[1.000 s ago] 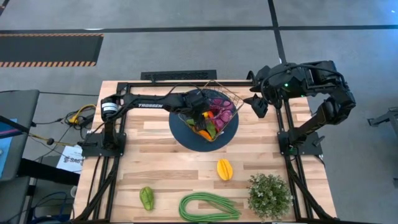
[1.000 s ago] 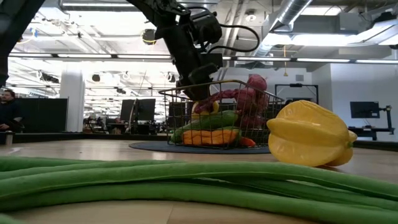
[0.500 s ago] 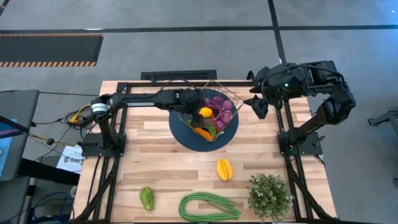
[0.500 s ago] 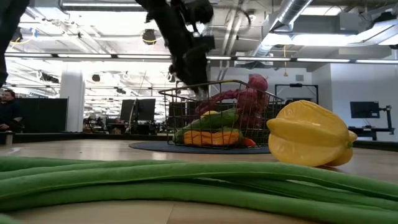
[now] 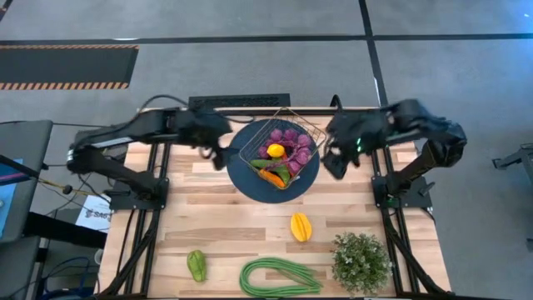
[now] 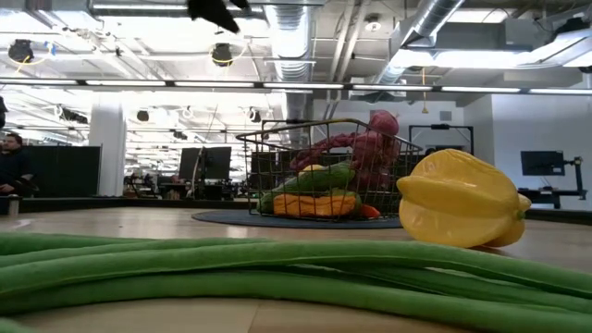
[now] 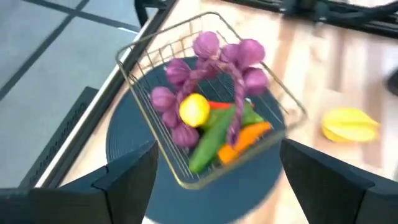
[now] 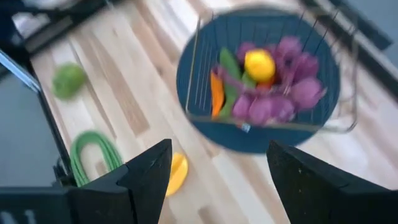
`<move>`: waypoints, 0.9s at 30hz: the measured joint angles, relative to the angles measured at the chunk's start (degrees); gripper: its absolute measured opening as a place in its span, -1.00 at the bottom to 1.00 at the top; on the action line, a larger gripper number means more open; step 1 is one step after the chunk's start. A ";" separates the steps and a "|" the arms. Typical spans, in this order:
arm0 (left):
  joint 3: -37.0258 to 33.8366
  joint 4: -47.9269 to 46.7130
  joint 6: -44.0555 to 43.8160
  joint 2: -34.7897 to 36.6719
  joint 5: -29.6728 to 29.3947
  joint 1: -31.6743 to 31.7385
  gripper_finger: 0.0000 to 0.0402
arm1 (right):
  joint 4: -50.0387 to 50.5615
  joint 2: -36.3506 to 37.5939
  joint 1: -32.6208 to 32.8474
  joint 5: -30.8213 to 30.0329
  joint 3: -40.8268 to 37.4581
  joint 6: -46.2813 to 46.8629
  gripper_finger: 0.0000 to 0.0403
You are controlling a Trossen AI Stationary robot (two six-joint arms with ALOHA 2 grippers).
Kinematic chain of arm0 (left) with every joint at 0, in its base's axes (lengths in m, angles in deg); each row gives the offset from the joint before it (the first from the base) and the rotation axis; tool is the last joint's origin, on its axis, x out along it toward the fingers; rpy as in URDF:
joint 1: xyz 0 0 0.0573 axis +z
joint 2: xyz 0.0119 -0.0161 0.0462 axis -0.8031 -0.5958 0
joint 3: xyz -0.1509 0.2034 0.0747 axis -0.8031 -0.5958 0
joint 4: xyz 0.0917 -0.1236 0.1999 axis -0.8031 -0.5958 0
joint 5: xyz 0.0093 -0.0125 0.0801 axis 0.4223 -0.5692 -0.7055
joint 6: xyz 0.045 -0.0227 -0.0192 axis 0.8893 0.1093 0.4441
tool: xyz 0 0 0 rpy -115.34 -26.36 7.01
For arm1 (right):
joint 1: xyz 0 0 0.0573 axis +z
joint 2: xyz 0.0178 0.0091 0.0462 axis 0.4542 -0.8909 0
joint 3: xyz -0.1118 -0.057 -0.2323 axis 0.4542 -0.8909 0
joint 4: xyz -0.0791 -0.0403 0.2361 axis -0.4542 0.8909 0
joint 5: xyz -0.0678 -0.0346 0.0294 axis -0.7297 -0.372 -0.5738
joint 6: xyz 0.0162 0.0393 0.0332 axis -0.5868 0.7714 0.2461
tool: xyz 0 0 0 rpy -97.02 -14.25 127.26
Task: Build produce basket
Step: Put the star fruit into the wire basket
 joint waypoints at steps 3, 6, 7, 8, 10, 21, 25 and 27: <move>0.00 -5.31 -1.73 4.29 -2.37 -1.33 0.60 | 0.11 -0.28 3.54 0.02 -5.17 5.31 0.39; 0.00 -9.69 -3.69 7.52 -5.75 -2.25 0.60 | -0.82 -0.88 7.39 0.00 -11.30 12.22 0.39; 0.00 -10.76 -4.26 8.26 -6.71 -2.48 0.61 | -1.99 -1.08 8.52 -0.02 -13.38 14.92 0.39; 0.00 -11.58 -4.61 8.96 -7.42 -2.61 0.61 | -2.90 -1.16 9.65 -0.03 -15.34 17.65 0.39; 0.00 -13.10 -4.85 9.97 -8.37 -2.77 0.61 | -3.76 -1.44 12.27 -0.02 -19.16 23.51 0.39; -0.09 -14.26 -1.56 10.21 -8.60 -2.77 0.61 | -16.78 -10.65 18.47 2.63 -29.24 48.20 0.39; -0.17 -14.54 -1.38 10.25 -8.58 -2.76 0.61 | -19.66 -15.21 18.44 5.51 -29.22 50.83 0.39; -0.17 -14.54 -1.14 10.19 -8.58 -2.75 0.61 | -22.54 -17.03 18.43 5.90 -29.28 51.27 0.39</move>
